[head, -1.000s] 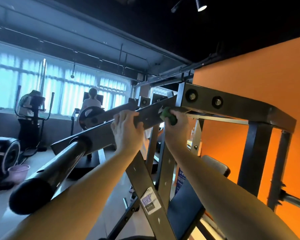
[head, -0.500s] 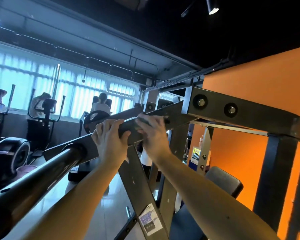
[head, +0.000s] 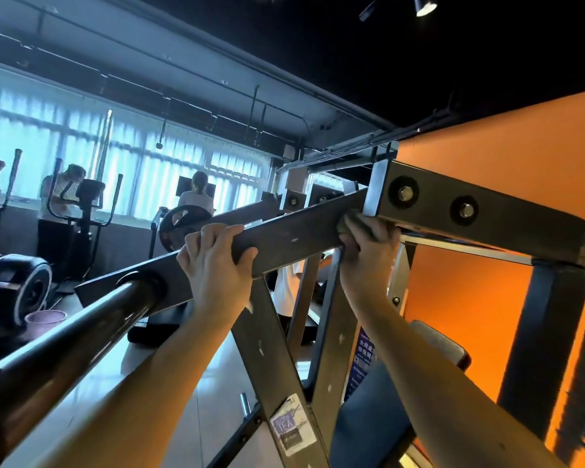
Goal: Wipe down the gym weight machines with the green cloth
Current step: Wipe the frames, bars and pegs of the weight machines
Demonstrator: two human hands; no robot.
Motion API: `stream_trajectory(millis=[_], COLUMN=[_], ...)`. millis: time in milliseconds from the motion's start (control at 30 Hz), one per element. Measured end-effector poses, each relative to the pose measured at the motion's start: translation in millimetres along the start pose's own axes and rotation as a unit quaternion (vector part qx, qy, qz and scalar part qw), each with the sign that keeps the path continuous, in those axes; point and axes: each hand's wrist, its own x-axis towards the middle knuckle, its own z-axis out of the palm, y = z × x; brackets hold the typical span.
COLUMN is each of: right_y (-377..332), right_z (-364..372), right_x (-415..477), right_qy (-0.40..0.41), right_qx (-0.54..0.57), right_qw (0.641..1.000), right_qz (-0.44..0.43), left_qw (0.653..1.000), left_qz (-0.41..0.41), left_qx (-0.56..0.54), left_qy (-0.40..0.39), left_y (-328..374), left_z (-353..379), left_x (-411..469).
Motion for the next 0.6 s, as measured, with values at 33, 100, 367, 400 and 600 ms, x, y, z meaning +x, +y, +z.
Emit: stream_trajectory(millis=[33, 100, 367, 400, 600], right_y=[-4.8, -33.0, -32.3, -15.1, -49.2], right_z=[2.1, 15.2, 26.8, 16.3, 32.5], right_x=[-0.6, -7.8, -12.2, -9.8, -28.4], right_qy=[0.034, 0.035, -0.068, -0.05, -0.05], right_qx=[0.015, 0.02, 0.028, -0.001, 0.016], right_qw=[0.998, 0.995, 0.985, 0.992, 0.998], right_qz=[0.047, 0.09, -0.154, -0.113, 0.043], left_qw=[1.0, 1.0, 1.0, 1.0, 0.998], left_qz=[-0.003, -0.002, 0.021, 0.016, 0.0], left_qx=[-0.001, 0.002, 0.013, 0.019, 0.062], left_qy=[-0.001, -0.004, -0.012, -0.016, 0.029], left_y=[0.0, 0.7, -8.1, -10.0, -25.6], left_z=[0.0, 1.4, -10.2, -12.0, -22.4], left_x=[-0.1, -0.1, -0.9, -1.3, -15.1])
